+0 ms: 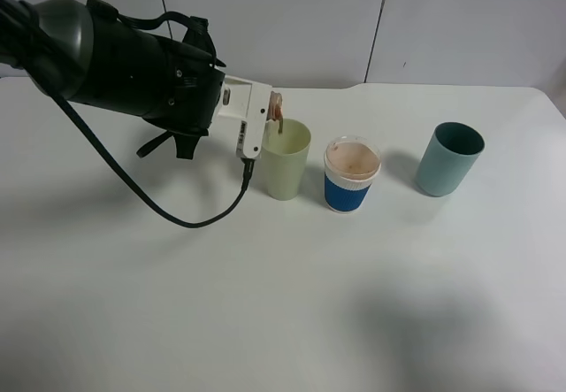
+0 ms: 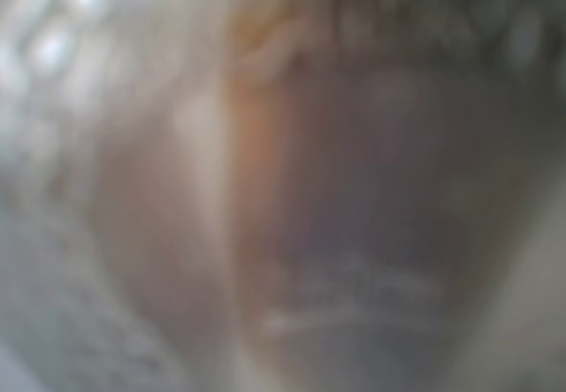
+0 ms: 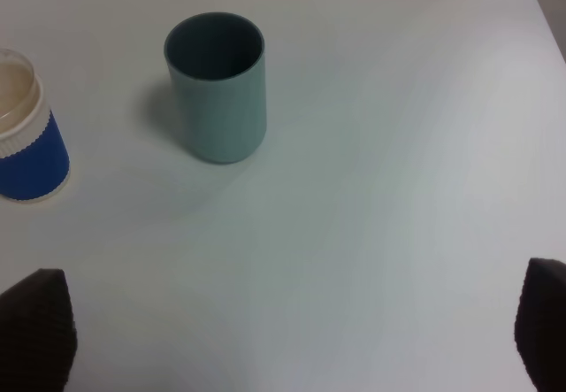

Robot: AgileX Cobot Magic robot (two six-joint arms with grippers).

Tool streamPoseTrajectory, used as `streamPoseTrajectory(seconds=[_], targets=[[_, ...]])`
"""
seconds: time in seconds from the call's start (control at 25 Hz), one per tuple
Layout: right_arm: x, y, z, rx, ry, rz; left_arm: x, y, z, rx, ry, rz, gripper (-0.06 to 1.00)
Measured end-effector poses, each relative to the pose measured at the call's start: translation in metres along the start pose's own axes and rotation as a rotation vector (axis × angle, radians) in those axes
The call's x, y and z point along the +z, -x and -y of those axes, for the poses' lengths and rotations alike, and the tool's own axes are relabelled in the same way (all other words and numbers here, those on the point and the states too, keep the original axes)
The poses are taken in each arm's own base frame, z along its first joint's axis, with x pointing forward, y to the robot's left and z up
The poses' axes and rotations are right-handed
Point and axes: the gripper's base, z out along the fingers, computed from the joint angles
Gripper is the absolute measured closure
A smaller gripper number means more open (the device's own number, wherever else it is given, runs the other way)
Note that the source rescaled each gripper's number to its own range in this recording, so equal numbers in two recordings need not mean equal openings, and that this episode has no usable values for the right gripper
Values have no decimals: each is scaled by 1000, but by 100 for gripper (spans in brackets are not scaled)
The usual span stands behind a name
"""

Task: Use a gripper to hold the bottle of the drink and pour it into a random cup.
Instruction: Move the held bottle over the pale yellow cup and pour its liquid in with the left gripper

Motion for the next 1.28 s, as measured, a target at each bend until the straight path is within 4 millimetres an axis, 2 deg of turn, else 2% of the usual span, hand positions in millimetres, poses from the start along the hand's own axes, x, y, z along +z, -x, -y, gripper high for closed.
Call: streamPoseTrajectory(seconds=[1.28], targets=[[0,0,0,1,0,0,-5,2,-4,33,63,-27,93]])
